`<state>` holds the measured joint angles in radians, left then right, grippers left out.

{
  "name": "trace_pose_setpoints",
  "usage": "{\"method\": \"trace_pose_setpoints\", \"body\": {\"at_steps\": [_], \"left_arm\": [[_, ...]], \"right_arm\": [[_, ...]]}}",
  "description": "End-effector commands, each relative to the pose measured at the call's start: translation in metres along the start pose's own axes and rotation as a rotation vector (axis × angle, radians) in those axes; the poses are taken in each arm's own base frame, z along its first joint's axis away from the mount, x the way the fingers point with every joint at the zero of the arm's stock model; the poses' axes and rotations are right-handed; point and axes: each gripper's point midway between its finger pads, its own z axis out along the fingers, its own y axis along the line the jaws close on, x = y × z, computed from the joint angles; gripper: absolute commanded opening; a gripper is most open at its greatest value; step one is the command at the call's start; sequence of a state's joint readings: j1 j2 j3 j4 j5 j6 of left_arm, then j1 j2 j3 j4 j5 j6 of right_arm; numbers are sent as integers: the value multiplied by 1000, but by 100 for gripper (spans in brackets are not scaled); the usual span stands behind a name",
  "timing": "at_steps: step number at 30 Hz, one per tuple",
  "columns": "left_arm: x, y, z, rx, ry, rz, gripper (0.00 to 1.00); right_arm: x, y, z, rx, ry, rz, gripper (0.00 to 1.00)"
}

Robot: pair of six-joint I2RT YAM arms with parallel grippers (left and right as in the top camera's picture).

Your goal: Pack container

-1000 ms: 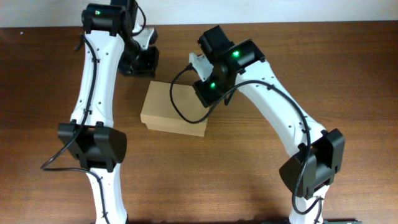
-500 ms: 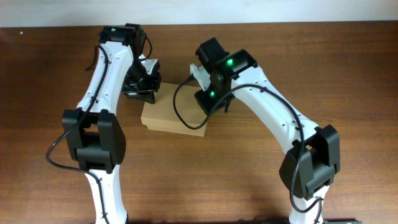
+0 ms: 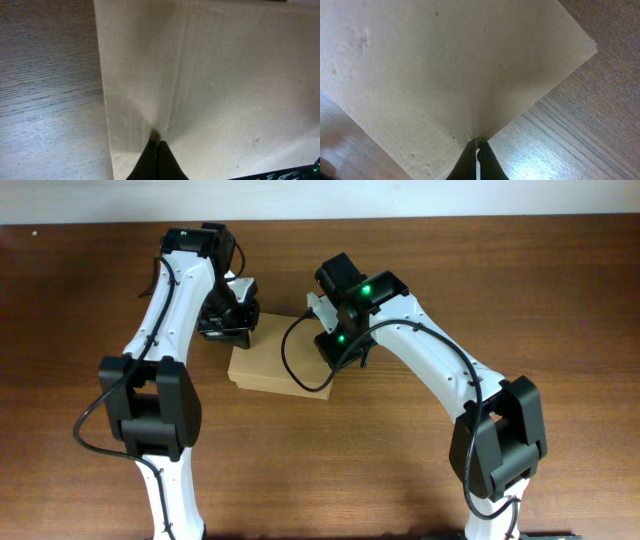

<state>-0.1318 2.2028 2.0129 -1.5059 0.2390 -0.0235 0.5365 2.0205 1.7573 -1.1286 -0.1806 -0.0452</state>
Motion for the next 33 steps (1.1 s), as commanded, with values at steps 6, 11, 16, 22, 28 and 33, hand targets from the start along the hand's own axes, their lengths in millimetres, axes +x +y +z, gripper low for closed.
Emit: {"method": "trace_pose_setpoints", "body": {"at_steps": [6, 11, 16, 22, 28, 33], "left_arm": [[5, 0, -5, -12, -6, -2, 2], [8, 0, -16, -30, -32, 4, 2], [-7, 5, -59, -116, -185, 29, 1], [-26, 1, -167, -217, -518, 31, 1], [-11, 3, -272, -233, -815, 9, 2], [23, 7, -342, -254, -1030, -8, 2]], "right_arm": [[-10, 2, -14, 15, -54, -24, 4], [-9, 1, -12, 17, -45, -25, 4], [-30, -19, -42, 105, -138, -18, 4], [-62, -65, -138, 194, -365, 67, 4], [-61, -109, -273, 335, -622, 154, 4], [-39, -104, -400, 467, -919, 149, 4]]}}
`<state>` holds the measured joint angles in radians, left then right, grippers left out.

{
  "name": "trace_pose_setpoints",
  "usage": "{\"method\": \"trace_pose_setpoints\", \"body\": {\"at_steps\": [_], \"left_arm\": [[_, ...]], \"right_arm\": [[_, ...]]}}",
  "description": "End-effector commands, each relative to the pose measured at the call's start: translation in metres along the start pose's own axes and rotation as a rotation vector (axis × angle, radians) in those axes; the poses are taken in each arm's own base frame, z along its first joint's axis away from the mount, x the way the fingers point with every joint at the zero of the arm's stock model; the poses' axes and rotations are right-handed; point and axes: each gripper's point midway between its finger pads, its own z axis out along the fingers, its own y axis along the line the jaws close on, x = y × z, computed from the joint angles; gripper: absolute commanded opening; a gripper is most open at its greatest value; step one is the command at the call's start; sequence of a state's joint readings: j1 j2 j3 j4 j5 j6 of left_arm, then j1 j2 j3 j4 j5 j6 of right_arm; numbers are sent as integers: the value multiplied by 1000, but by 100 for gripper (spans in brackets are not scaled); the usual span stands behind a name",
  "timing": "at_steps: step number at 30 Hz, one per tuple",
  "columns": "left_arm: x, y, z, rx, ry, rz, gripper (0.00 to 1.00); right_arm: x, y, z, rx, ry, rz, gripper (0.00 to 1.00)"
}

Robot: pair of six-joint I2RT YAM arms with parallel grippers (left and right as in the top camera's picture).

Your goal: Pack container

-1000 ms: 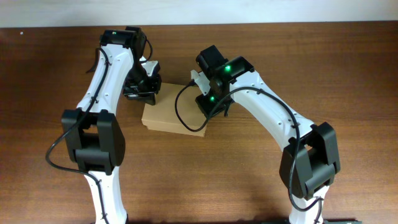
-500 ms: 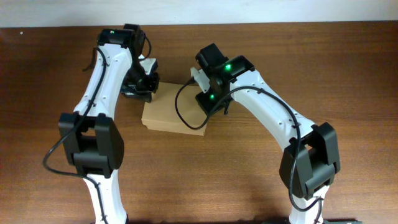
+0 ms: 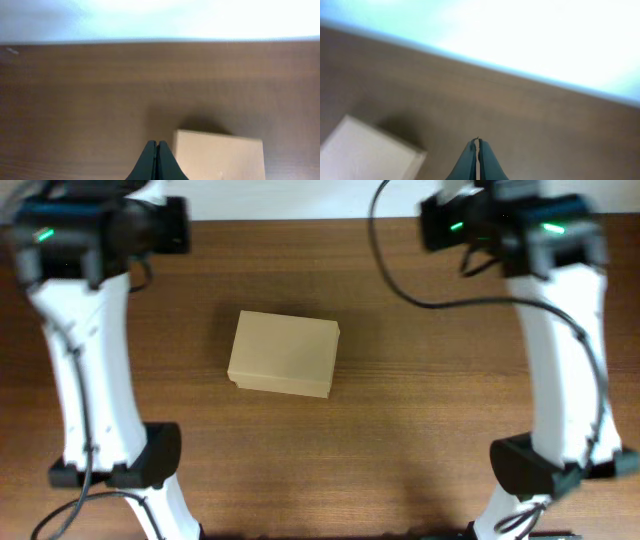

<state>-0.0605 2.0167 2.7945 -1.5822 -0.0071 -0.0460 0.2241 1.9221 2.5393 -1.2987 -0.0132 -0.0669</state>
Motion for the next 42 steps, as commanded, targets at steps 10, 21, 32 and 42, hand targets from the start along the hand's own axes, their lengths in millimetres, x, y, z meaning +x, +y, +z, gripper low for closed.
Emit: {"method": "trace_pose_setpoints", "body": {"at_steps": [10, 21, 32, 42], "left_arm": [[-13, 25, -171, -89, -377, -28, 2], [64, 15, -193, -61, -229, -13, 1], [97, -18, -116, 14, -150, 139, 2], [124, -36, -62, 42, -190, 177, 2]], "right_arm": [[-63, -35, -283, 251, -648, 2, 4], [58, -40, -359, 331, -595, 39, 4], [166, -42, -263, 341, -225, 73, 4], [172, -30, -197, 264, -161, 55, 4]]}}
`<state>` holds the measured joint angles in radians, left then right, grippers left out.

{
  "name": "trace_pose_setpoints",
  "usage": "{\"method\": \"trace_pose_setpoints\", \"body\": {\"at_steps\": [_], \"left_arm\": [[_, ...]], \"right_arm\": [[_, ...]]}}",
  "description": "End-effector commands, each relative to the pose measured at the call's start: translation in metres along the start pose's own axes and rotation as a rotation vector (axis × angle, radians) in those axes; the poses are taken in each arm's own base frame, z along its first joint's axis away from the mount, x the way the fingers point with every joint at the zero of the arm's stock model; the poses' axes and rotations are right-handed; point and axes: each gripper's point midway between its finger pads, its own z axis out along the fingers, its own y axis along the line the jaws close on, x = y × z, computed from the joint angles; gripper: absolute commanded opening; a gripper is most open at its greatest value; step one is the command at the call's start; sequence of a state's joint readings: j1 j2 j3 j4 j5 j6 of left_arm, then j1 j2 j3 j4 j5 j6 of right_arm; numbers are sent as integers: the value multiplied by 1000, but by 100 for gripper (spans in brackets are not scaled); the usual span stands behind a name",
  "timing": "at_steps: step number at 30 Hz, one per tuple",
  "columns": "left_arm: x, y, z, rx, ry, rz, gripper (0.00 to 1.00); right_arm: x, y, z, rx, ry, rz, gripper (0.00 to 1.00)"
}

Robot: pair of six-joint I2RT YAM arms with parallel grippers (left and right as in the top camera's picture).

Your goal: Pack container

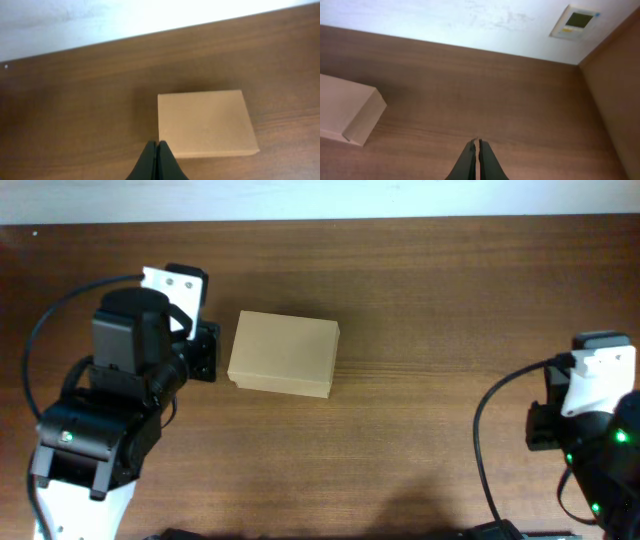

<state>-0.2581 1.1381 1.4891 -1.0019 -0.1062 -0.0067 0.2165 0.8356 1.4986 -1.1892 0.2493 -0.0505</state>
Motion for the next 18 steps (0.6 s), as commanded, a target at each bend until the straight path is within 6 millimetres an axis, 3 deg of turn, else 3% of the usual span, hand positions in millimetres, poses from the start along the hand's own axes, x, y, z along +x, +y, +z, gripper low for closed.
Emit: {"method": "trace_pose_setpoints", "body": {"at_steps": [1, 2, 3, 4, 5, 6, 18], "left_arm": [[1, 2, -7, -12, -32, 17, 2], [0, 2, -8, -12, -34, 17, 2], [1, 2, -9, -11, -33, 17, 14], [2, 2, -9, -12, -29, 18, 45], [3, 2, -9, -11, -24, 18, 100], [5, 2, -8, -11, -15, 19, 100], [8, 2, -8, -11, -5, 21, 100]], "right_arm": [[-2, 2, -1, -12, -22, 20, 4], [-2, 2, -1, -12, -21, 20, 11], [-2, 2, -1, -11, -21, 20, 37], [-2, 1, -1, -11, -19, 19, 52], [-1, 2, -1, -11, -17, 19, 64], [-1, 1, -1, -10, -15, 18, 99], [0, 1, -1, -9, -13, 18, 99]]}}
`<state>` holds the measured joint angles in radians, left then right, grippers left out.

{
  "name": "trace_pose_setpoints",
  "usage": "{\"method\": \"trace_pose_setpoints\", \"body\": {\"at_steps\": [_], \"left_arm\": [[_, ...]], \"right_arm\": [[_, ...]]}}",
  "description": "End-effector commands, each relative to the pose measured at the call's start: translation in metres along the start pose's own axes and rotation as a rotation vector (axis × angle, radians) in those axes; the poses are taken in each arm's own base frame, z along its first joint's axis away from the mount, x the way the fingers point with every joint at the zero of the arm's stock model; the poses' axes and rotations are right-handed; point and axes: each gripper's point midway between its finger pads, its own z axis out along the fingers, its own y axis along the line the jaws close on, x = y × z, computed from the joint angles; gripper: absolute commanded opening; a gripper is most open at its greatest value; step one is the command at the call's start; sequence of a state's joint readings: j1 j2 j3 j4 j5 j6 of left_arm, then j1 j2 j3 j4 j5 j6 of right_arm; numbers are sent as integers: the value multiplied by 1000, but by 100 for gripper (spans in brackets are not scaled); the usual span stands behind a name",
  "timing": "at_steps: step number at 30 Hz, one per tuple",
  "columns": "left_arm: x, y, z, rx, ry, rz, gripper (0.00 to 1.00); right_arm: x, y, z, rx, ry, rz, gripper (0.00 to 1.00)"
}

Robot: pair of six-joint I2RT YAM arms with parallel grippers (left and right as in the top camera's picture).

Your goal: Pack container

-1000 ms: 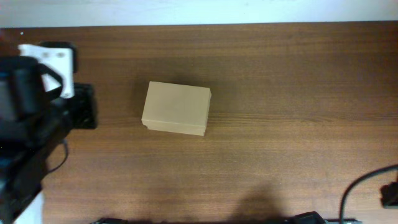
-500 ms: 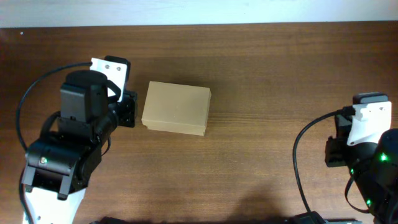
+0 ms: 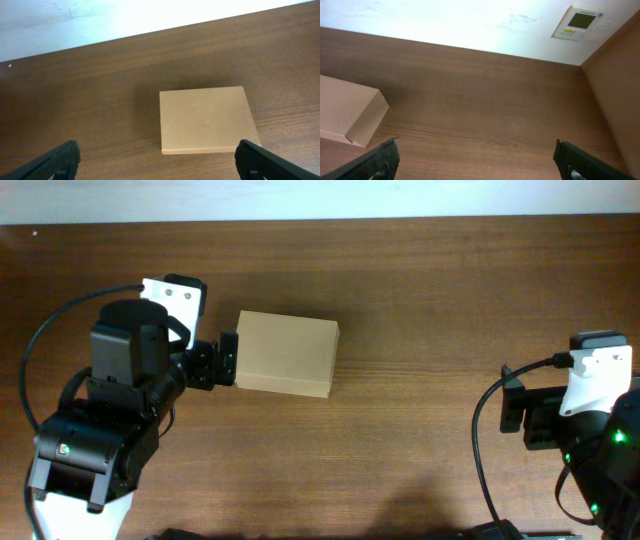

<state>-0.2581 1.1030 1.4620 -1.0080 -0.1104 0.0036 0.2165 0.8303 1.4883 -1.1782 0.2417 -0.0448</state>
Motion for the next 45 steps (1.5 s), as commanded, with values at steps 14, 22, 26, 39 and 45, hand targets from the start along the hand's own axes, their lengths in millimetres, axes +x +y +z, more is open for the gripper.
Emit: {"method": "trace_pose_setpoints", "body": {"at_steps": [14, 22, 26, 39, 45], "left_arm": [[1, 1, -2, -7, -3, 11, 100], [1, 1, -2, -7, -3, 10, 100], [1, 1, -2, -7, -3, 10, 100], [1, 1, -2, -7, -3, 10, 100], [1, 1, -2, -7, -3, 10, 100]], "right_arm": [[0, 0, -2, -1, -7, 11, 99], [0, -7, -9, 18, -37, 37, 99], [-2, -10, -18, 17, -181, 84, 99], [115, 21, 52, -44, -318, 178, 99], [144, 33, 84, -65, -341, 176, 99]]}}
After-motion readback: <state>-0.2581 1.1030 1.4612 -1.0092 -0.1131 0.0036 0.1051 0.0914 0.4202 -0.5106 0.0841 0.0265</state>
